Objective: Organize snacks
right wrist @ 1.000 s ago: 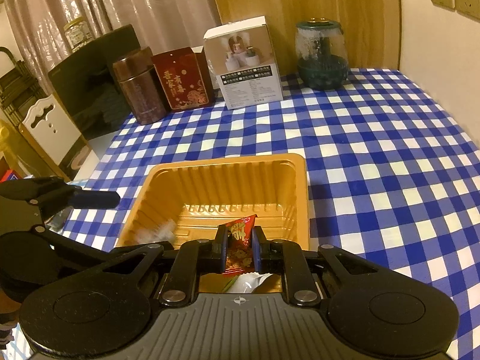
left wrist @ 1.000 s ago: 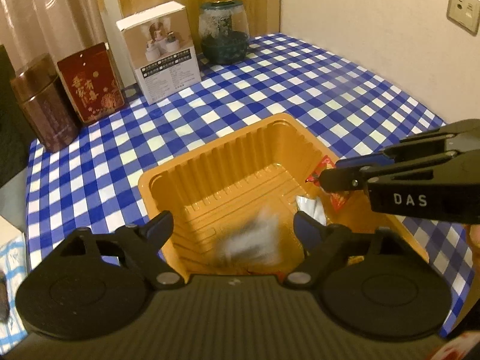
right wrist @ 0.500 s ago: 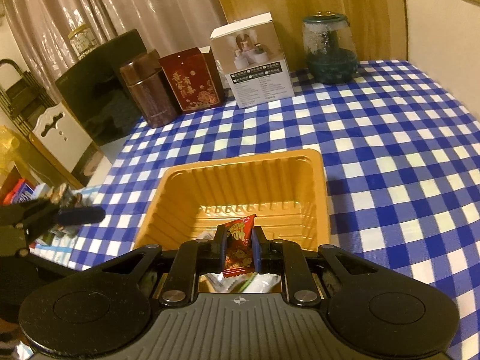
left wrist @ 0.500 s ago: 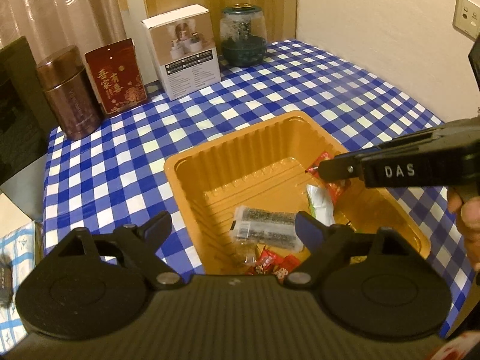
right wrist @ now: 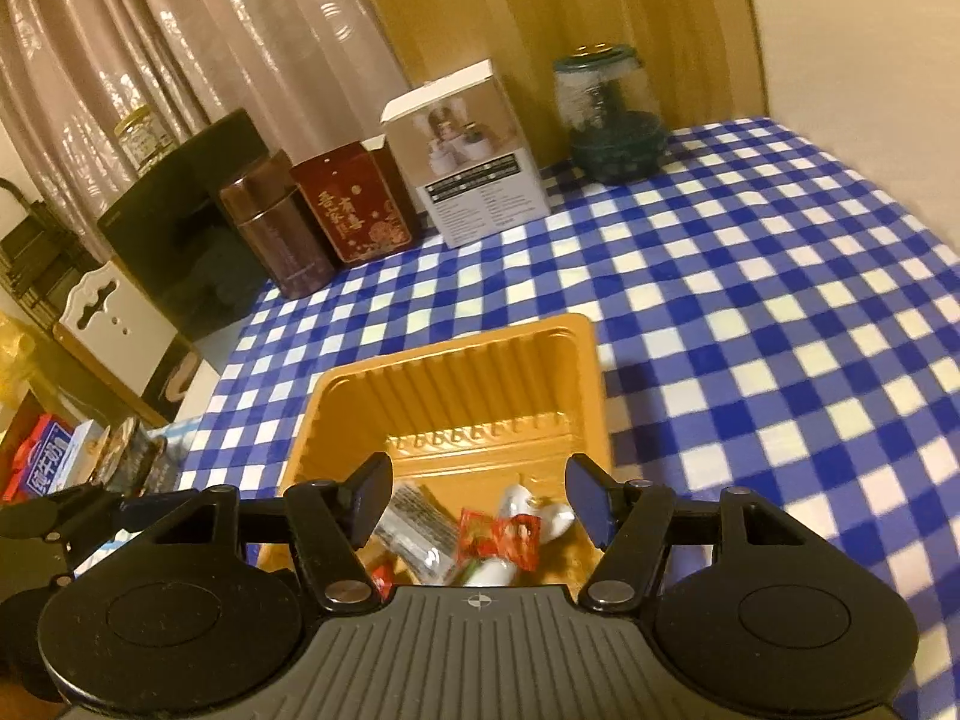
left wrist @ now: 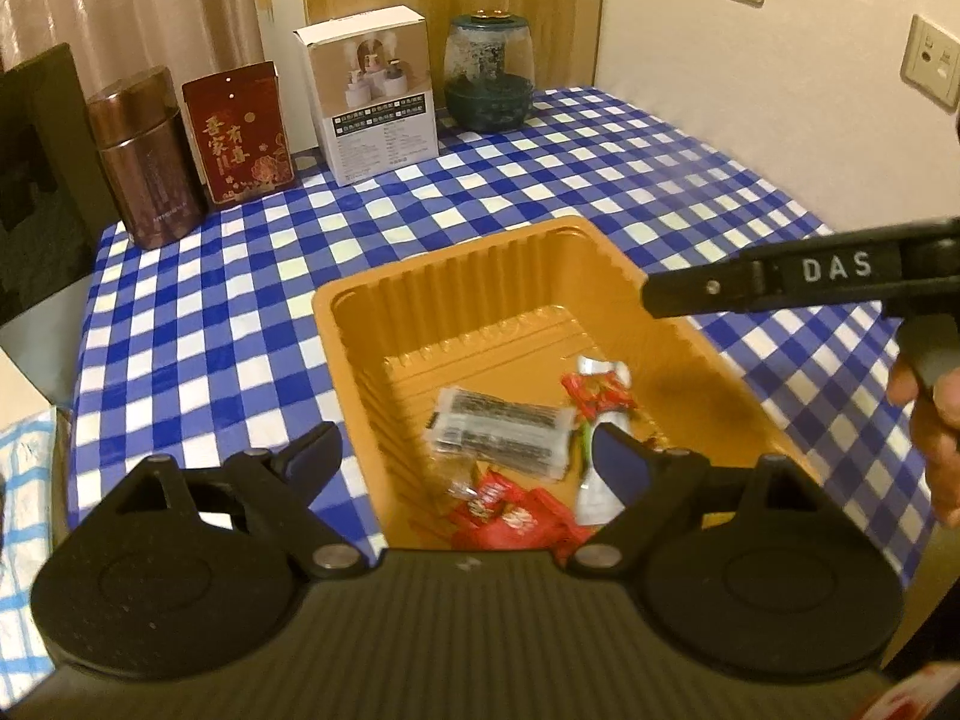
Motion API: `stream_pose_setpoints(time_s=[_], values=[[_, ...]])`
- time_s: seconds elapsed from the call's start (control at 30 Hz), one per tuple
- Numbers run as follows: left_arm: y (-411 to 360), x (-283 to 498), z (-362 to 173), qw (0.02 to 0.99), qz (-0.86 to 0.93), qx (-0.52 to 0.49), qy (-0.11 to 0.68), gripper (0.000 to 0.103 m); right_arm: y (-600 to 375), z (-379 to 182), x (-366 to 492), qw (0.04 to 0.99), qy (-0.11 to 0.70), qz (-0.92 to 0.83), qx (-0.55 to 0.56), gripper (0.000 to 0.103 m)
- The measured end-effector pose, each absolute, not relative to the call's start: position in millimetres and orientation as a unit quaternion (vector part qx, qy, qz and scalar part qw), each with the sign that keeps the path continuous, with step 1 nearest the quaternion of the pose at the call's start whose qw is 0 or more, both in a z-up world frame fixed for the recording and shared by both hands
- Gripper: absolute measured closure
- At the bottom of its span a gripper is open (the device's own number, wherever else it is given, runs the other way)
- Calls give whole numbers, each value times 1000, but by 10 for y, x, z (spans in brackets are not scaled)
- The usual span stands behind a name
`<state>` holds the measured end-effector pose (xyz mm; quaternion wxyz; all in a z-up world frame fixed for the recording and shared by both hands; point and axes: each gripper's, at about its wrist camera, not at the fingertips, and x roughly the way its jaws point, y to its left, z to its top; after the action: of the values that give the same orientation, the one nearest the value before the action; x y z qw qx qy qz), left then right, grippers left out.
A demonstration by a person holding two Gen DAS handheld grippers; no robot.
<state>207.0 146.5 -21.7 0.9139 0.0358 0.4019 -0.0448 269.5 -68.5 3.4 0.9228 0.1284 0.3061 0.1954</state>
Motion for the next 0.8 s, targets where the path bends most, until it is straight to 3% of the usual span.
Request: stream_pose_setpoints(time_s=[0.8], values=[[879, 700, 156, 922, 10, -39, 385, 12, -1178, 30, 1011, 937, 315, 129, 73, 39]])
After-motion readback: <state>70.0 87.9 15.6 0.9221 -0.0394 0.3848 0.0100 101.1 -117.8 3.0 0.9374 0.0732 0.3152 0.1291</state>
